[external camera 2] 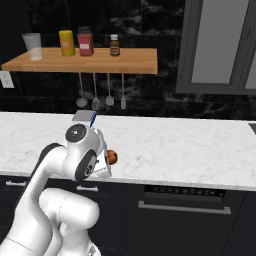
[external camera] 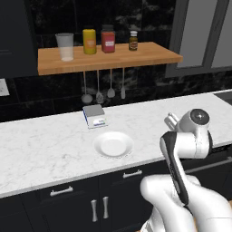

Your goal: Pick up the knife from the drawer and place it on the cutting board. Then place the meat from the plate to the cutting board.

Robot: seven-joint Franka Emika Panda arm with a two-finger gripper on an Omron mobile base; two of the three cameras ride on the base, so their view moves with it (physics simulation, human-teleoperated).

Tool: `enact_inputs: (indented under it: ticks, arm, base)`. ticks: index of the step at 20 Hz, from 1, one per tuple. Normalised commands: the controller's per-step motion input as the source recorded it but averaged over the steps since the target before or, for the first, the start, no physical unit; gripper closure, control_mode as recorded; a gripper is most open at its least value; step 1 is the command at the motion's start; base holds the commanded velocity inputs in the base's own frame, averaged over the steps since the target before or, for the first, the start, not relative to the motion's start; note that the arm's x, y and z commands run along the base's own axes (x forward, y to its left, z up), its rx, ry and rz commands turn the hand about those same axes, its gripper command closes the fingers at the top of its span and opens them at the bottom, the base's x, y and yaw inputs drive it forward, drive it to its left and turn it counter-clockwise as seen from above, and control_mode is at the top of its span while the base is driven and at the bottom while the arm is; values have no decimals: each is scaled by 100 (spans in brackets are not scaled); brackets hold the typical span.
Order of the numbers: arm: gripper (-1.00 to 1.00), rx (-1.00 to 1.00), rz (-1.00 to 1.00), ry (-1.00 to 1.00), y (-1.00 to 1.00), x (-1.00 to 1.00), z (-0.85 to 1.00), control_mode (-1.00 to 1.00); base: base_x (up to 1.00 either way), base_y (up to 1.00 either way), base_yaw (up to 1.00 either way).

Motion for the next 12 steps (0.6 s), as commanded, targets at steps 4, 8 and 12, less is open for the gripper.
enact_inputs:
  ticks: [4,8,12]
  arm:
    - [100,7,-5,0,-100,0,0,-100]
    - [100,6,-2,-8,28,4,51,-100]
    - [100,0,-7,-4,100,8,62,-100]
  base:
    - [0,0,0]
    - [0,0,0]
    - [0,0,0]
